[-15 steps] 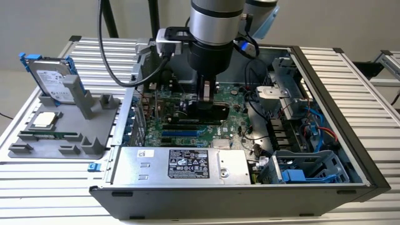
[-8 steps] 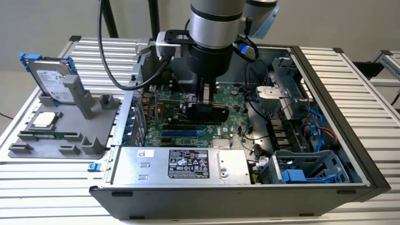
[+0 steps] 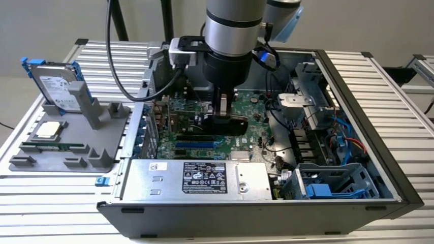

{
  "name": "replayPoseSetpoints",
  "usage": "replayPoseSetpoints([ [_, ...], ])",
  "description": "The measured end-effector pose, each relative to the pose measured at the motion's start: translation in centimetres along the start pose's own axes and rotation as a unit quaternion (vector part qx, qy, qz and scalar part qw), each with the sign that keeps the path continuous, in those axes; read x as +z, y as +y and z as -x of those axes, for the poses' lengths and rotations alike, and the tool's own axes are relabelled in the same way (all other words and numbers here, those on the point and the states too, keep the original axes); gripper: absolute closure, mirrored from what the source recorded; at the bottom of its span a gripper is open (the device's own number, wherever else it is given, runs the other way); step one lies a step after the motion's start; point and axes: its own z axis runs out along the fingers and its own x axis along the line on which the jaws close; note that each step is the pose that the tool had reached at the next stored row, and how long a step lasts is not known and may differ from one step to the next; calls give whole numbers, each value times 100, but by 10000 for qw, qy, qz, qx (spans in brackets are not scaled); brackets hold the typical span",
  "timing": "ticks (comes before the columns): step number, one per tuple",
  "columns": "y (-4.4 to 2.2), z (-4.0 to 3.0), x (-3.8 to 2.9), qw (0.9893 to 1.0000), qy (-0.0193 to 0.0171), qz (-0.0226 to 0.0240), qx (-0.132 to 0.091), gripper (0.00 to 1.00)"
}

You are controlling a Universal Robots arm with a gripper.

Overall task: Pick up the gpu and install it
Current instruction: 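Insert the gpu into the slot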

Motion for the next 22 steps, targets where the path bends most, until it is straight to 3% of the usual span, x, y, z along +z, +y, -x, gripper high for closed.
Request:
replayPoseSetpoints([
  [6,2,-16,29,10000,13,-1,1,100],
  [14,5,-36,56,10000,58,-3,2,100],
  [22,60,-56,99,10000,60,-3,-34,100],
])
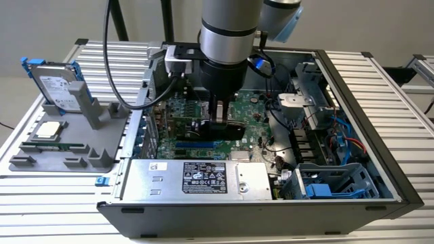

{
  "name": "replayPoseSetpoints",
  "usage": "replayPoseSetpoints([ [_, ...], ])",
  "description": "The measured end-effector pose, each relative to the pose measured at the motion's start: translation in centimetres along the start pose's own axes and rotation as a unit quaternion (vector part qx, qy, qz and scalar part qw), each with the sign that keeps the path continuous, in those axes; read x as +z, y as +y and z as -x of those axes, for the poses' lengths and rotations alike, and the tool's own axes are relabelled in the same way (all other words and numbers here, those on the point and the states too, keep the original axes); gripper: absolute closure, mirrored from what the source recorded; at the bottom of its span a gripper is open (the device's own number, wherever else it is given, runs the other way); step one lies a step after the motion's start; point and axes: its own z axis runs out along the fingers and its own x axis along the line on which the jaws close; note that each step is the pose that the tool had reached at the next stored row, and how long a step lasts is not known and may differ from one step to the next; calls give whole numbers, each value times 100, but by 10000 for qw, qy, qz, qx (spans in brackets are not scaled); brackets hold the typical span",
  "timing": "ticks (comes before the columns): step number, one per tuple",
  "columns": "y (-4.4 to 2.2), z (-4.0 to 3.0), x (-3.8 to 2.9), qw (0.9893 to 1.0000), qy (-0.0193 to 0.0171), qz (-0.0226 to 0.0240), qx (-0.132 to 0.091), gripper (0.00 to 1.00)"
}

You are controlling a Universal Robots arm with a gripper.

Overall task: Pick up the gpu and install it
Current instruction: 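Insert the gpu into the slot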

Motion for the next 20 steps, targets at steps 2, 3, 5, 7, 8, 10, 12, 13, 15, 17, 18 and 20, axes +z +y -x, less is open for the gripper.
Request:
replayPoseSetpoints([
  [2,15,-1,11,10000,-1,-1,-13,100],
  [3,25,-1,18,10000,-1,-1,-16,100],
  [5,39,-3,30,10000,0,-1,-20,100],
  [7,60,-4,42,10000,1,0,-25,100],
  [8,73,-4,50,10000,0,-1,-26,100],
  [10,99,-5,64,10000,0,0,-28,100],
  [12,122,-3,79,10000,0,-1,-29,100],
  [13,133,-2,86,10000,0,-1,-29,100],
  [15,150,2,97,10000,0,-1,-30,100],
  [17,154,3,100,10000,1,0,-30,100],
  [18,154,2,100,10000,2,0,-30,100],
  [20,154,3,101,10000,1,5,-30,100],
])
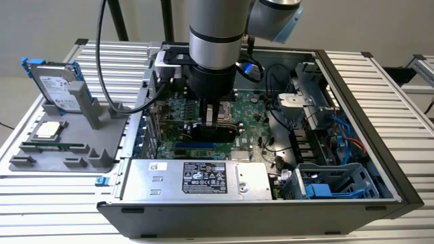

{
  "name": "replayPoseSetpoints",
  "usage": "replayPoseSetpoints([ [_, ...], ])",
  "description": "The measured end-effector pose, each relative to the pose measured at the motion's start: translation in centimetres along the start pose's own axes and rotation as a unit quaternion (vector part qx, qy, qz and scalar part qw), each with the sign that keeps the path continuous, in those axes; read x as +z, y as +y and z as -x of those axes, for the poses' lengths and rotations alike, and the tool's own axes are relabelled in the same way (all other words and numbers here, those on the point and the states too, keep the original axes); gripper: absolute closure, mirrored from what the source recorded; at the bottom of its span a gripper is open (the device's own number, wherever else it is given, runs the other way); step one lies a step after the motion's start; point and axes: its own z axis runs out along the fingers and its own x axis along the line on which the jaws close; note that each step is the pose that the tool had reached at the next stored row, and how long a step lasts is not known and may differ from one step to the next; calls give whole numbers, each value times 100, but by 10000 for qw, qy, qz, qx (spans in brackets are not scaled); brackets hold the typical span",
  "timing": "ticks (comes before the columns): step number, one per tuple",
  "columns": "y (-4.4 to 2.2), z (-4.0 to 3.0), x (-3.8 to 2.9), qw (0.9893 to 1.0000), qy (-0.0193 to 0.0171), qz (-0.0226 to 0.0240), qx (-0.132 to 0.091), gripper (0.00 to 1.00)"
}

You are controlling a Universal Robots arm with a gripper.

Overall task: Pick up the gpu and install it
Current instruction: 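Insert the gpu into the slot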

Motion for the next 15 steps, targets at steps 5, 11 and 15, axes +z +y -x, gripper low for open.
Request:
replayPoseSetpoints([
  [5,0,0,12,10000,-2,0,-1,100],
  [11,16,7,35,10000,0,0,0,100],
  [15,34,30,53,10000,-1,0,0,100],
])
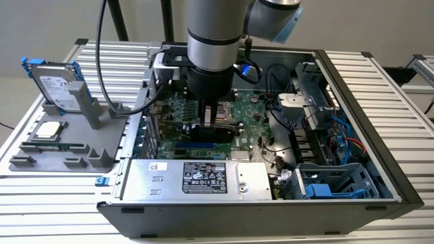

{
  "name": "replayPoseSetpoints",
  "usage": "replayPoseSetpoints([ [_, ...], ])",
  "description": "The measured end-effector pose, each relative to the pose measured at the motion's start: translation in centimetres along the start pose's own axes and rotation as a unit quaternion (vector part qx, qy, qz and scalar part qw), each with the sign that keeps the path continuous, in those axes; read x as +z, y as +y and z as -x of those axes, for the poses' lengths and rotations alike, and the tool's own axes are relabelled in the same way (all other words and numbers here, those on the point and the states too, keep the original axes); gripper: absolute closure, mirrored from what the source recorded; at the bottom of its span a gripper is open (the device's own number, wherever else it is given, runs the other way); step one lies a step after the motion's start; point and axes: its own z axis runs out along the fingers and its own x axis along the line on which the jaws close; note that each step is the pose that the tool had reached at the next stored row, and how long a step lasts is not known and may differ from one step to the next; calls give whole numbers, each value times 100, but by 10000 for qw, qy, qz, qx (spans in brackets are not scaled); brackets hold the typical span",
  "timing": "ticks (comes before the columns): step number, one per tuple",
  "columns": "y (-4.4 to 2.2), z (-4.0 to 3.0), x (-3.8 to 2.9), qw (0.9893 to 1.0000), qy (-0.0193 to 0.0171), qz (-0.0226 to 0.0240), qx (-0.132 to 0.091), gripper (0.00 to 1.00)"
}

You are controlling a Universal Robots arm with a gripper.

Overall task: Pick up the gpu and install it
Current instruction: 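Insert the gpu into the slot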

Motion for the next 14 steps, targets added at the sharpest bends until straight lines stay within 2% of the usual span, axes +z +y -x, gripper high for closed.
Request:
replayPoseSetpoints([
  [4,18,27,16,10000,-3,0,0,100],
  [14,84,25,74,10000,-4,0,0,100],
])
